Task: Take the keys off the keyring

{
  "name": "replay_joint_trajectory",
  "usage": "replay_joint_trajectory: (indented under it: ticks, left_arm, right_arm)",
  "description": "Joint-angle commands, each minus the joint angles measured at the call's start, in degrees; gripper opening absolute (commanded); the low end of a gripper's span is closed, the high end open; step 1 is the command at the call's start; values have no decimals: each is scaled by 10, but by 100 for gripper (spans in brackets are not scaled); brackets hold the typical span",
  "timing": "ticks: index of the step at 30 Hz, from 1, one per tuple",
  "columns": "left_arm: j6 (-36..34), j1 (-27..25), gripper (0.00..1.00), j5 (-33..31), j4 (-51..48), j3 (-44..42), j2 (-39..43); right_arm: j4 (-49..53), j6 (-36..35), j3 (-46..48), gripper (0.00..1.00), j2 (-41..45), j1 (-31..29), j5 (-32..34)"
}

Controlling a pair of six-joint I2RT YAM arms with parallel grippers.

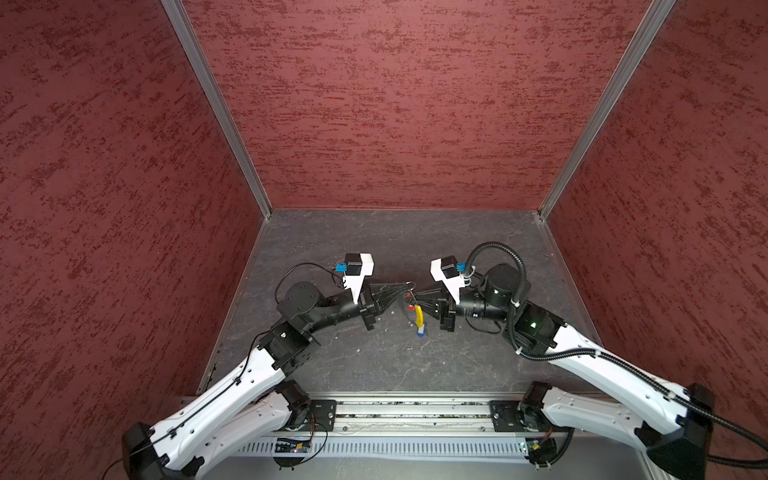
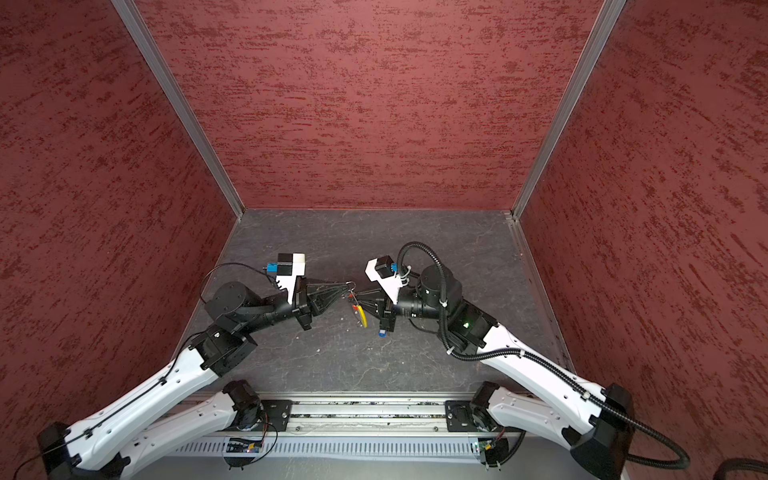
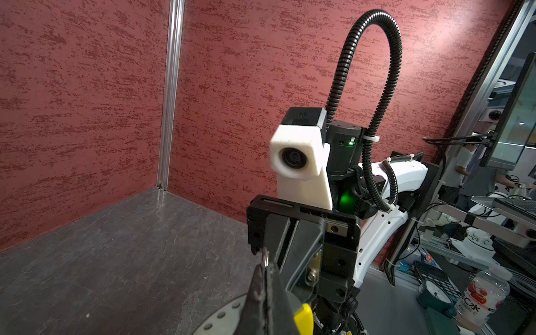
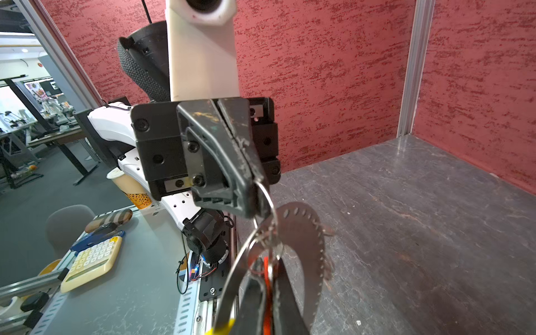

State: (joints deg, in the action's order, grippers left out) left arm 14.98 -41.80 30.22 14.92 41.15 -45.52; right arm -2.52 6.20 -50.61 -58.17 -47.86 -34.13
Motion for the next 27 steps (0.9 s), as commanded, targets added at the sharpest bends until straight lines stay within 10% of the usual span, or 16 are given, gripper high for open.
replay_joint_trajectory:
  ticks: [1, 27]
  left_arm:
    - [1, 6, 0, 1, 5, 2, 11]
    - [43, 59, 0, 206, 5, -5, 26]
  right_arm:
    - [26, -18, -12, 0, 11, -3, 14]
    - [197, -136, -135, 0, -13, -2, 51]
